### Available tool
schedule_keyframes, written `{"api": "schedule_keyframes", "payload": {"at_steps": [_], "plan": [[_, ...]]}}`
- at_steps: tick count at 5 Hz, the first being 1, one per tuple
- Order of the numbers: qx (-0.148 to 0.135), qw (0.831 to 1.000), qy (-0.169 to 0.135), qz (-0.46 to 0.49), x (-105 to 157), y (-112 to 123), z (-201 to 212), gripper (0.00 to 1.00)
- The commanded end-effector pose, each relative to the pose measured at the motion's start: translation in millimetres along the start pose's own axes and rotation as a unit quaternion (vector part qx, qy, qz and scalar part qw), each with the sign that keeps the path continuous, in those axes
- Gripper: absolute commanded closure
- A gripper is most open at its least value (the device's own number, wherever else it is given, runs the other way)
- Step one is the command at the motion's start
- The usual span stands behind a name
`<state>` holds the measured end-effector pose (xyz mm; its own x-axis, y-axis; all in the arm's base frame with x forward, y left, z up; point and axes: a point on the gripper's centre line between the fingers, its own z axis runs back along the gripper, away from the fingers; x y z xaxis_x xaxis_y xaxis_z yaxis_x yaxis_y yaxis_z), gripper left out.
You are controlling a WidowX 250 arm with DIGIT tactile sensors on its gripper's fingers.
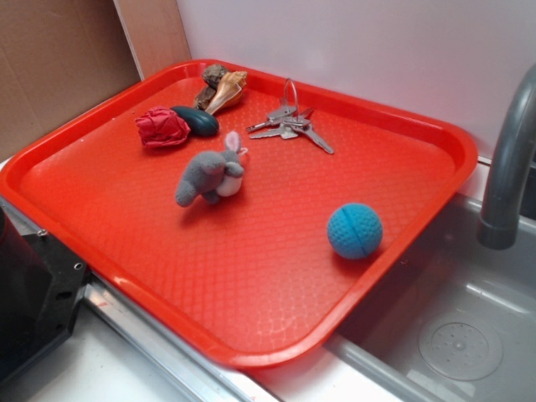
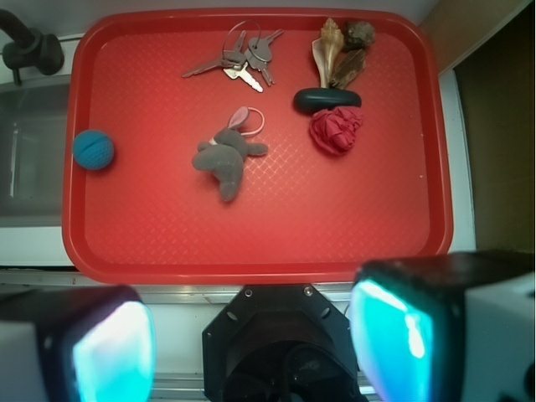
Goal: Grab the blue ball.
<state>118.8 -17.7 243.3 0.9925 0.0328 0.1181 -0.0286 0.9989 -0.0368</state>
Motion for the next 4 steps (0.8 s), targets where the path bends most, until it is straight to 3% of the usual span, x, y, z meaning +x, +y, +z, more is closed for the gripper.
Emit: {"api": "schedule_keyframes", "payload": {"at_steps": [1, 2, 3, 4], "plan": [[0.000, 1.000, 0.000, 0.000, 0, 0, 0, 0.00], [0.004, 0.992, 0.017, -0.126, 35, -50, -39, 0.00], [0.003, 0.968, 0.016, -0.249, 61, -108, -70, 0.00], [-0.002, 0.930, 0.017, -0.368, 64, -143, -95, 0.00]]}}
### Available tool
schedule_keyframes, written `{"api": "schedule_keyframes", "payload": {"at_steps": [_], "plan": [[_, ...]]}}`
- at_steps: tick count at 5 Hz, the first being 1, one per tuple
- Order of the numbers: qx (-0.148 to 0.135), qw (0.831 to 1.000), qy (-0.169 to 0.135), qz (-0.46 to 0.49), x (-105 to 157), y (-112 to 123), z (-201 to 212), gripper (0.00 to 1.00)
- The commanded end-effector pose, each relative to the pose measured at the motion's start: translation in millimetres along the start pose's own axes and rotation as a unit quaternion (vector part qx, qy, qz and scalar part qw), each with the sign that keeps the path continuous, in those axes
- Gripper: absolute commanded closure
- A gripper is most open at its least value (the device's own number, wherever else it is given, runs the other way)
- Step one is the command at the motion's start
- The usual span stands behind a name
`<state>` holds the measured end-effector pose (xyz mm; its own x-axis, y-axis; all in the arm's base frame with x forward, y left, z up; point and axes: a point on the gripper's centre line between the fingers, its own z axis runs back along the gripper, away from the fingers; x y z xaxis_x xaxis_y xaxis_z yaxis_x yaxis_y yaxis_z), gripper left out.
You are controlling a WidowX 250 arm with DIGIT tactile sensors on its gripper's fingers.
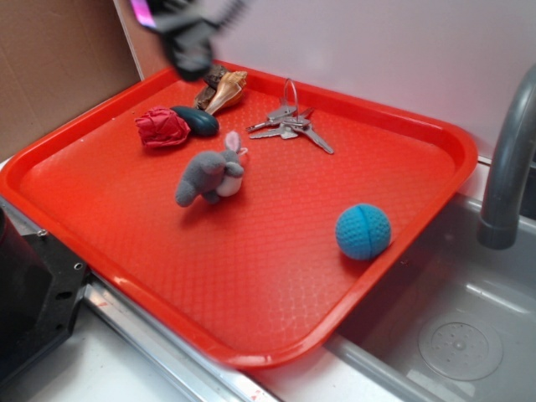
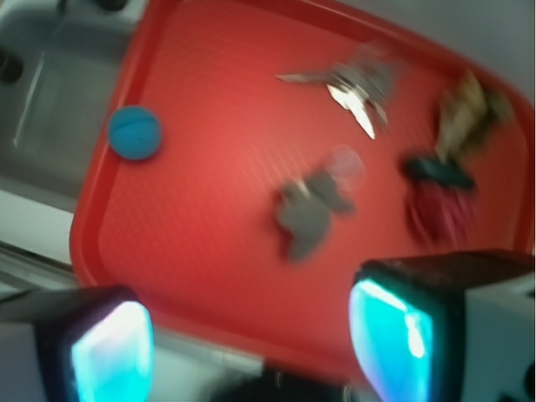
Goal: Grab the blue ball.
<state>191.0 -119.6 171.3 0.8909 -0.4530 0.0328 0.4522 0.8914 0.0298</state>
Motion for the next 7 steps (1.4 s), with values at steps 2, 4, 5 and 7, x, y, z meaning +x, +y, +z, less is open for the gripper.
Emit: {"api": "schedule_keyframes", "payload": {"at_steps": [2, 4, 5, 7], "plan": [[0.013, 0.940, -0.082, -0.332, 18, -45, -47, 0.00], [-0.008, 0.933, -0.086, -0.349, 39, -55, -87, 0.00], [-0.009, 0.925, -0.078, -0.371, 50, -56, -106, 0.00], [-0.012, 0.926, -0.057, -0.372, 49, -68, -129, 0.06]]}}
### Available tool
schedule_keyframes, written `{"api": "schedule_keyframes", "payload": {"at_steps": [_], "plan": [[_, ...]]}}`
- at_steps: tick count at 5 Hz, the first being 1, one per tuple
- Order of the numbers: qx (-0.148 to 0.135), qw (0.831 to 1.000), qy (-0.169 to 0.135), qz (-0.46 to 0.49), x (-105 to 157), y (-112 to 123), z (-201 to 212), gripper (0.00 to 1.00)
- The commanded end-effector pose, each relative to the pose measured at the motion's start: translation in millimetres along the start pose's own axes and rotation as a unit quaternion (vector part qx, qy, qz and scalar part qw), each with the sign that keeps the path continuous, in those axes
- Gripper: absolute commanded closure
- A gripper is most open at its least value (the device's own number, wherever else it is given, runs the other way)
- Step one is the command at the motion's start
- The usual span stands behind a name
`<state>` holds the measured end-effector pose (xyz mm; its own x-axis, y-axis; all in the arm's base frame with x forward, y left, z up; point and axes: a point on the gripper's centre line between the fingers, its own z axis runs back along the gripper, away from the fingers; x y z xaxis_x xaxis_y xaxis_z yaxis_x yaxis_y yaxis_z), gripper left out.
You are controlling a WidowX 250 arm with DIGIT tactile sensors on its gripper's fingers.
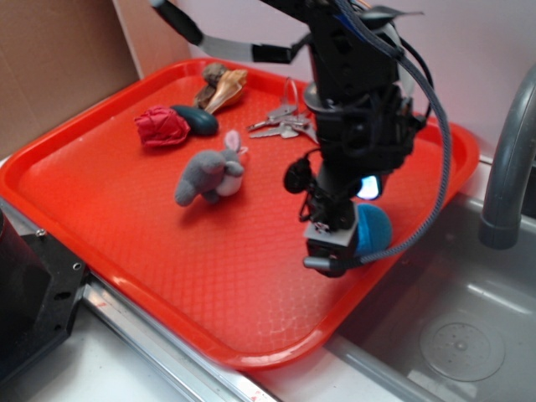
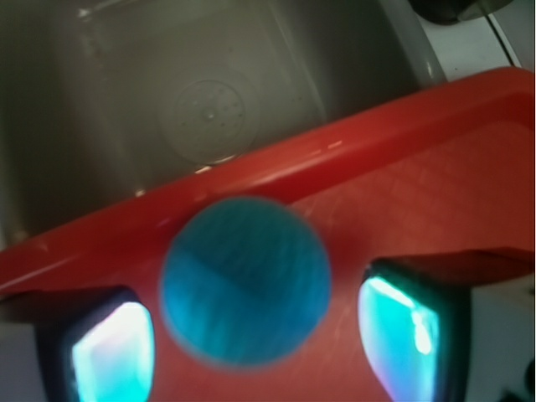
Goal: Grab the blue ball.
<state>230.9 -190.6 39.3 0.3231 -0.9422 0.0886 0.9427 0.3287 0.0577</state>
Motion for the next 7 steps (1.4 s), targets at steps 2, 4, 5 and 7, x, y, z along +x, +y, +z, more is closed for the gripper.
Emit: {"api": "schedule_keyframes", "payload": {"at_steps": [2, 4, 5, 7], "plan": [[0.010, 0.999, -0.024, 0.030, -17, -51, 43, 1.00], [0.024, 0.974, 0.029, 0.224, -75, 18, 122, 1.00], [0.044, 0.938, 0.048, 0.341, -118, 22, 154, 1.00], [0.082, 0.822, 0.055, 0.561, -189, 17, 186, 1.00]]}}
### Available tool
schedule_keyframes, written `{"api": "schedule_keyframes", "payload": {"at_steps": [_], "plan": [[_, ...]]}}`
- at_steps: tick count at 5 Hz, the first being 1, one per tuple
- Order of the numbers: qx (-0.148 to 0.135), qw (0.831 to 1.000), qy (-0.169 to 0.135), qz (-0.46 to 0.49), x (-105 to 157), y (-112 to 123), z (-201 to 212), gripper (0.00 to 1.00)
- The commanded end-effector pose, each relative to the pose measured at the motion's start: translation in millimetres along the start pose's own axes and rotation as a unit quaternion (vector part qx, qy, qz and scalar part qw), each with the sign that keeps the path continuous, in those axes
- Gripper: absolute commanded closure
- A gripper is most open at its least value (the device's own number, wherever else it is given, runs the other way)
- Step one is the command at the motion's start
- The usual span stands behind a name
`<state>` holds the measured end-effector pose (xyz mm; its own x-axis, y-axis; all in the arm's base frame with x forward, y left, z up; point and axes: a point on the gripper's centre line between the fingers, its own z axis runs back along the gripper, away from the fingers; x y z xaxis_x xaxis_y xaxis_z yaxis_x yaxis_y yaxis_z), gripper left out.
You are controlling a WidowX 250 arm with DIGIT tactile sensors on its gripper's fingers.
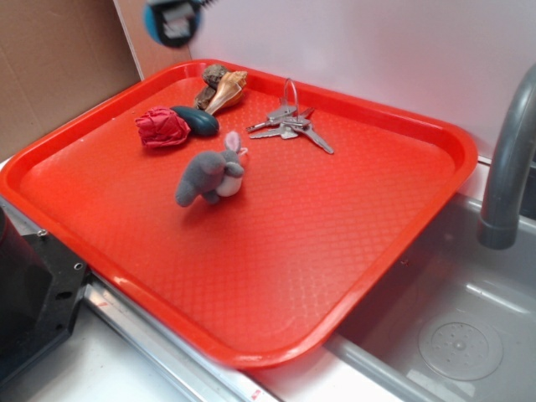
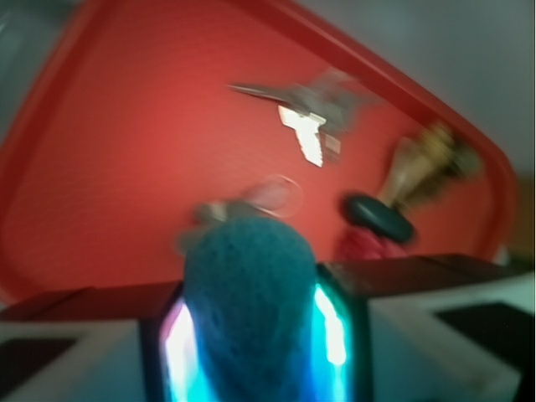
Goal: Grab the blue ball.
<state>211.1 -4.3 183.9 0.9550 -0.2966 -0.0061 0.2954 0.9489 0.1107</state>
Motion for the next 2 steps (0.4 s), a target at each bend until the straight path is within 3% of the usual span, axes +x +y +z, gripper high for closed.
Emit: {"api": "schedule_keyframes", "payload": {"at_steps": [1, 2], "plan": [[-0.005, 0.966, -0.019, 0.259, -49.2, -2.9, 29.9, 1.00], [-0.022, 0.958, -0.016, 0.286, -50.3, -7.1, 33.3, 1.00]]}}
